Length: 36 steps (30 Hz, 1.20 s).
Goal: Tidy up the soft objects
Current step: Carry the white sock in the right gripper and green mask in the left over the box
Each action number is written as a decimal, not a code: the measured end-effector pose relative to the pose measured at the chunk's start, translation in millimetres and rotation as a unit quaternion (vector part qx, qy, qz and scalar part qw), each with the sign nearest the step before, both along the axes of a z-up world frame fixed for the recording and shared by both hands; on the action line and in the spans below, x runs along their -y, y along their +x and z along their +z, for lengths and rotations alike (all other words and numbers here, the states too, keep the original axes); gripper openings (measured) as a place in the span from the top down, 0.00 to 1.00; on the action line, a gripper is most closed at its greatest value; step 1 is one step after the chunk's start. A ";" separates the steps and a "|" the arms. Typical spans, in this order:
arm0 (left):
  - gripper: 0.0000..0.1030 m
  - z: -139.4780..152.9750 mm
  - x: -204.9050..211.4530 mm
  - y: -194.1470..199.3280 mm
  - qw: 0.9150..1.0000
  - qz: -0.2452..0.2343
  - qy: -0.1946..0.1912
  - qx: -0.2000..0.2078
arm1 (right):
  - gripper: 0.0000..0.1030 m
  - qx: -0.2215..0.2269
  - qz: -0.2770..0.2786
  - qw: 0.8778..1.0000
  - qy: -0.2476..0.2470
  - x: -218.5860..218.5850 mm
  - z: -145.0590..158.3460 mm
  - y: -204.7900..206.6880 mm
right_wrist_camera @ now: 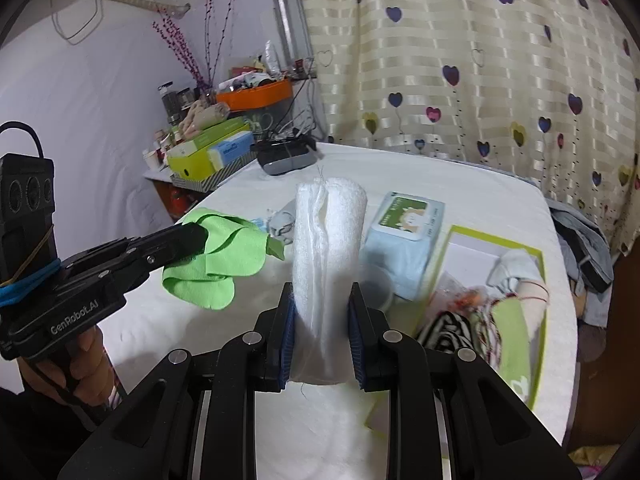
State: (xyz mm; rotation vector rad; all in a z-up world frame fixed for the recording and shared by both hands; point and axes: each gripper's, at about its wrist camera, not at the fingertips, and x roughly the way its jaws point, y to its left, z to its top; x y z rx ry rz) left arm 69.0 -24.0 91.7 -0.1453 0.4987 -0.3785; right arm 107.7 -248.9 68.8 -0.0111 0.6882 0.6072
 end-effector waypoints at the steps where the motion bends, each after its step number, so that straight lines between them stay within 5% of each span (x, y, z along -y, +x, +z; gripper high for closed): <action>1: 0.95 0.1 3.9 -0.6 1.000 -0.004 0.001 0.000 | 0.76 0.001 -0.003 1.000 0.000 2.5 0.0 -1.5; 36: 0.95 -7.8 105.6 -3.7 0.994 -0.105 0.019 -0.017 | 0.76 -0.001 -0.087 0.996 0.013 91.1 -5.9 -16.0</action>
